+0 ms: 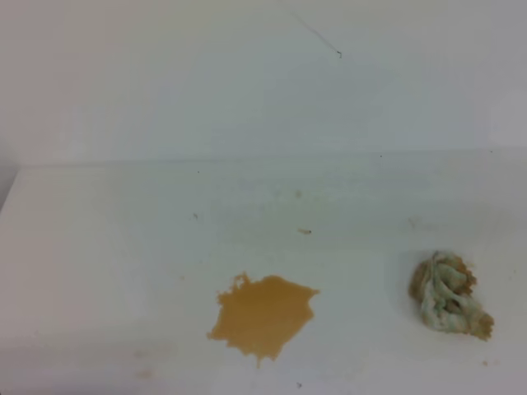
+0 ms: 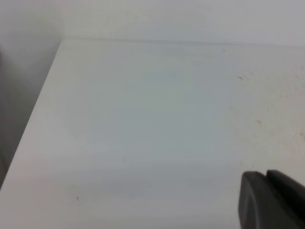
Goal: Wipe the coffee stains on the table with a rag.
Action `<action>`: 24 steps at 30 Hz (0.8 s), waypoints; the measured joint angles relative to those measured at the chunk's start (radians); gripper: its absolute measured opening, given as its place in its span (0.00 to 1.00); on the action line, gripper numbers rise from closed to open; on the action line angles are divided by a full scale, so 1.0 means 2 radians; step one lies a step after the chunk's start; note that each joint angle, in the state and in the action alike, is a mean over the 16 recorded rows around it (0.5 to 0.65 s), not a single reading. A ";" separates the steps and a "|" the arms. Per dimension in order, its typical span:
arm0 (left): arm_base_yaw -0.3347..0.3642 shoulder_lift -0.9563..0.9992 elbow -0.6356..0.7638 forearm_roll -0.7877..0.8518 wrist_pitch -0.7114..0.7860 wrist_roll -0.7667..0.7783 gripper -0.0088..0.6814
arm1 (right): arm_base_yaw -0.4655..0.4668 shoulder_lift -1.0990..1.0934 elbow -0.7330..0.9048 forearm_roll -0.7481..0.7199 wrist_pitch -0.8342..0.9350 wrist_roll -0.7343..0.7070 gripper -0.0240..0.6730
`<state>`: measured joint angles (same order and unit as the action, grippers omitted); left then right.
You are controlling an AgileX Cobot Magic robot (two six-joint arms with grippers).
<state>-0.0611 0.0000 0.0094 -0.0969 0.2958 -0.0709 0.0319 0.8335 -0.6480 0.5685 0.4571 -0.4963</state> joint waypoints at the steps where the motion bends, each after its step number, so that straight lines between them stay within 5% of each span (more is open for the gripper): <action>1: 0.000 0.000 -0.001 0.000 0.000 0.000 0.01 | 0.000 0.015 -0.005 0.014 0.005 -0.014 0.03; 13: 0.000 0.000 -0.004 0.000 0.000 0.000 0.01 | 0.012 0.226 -0.105 0.068 0.098 -0.120 0.07; 24: 0.000 0.000 -0.004 0.000 0.000 0.000 0.01 | 0.076 0.355 -0.182 -0.065 0.119 -0.023 0.33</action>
<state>-0.0611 0.0000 0.0023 -0.0968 0.2958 -0.0709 0.1832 1.5444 -1.0129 0.4393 0.6956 -0.5427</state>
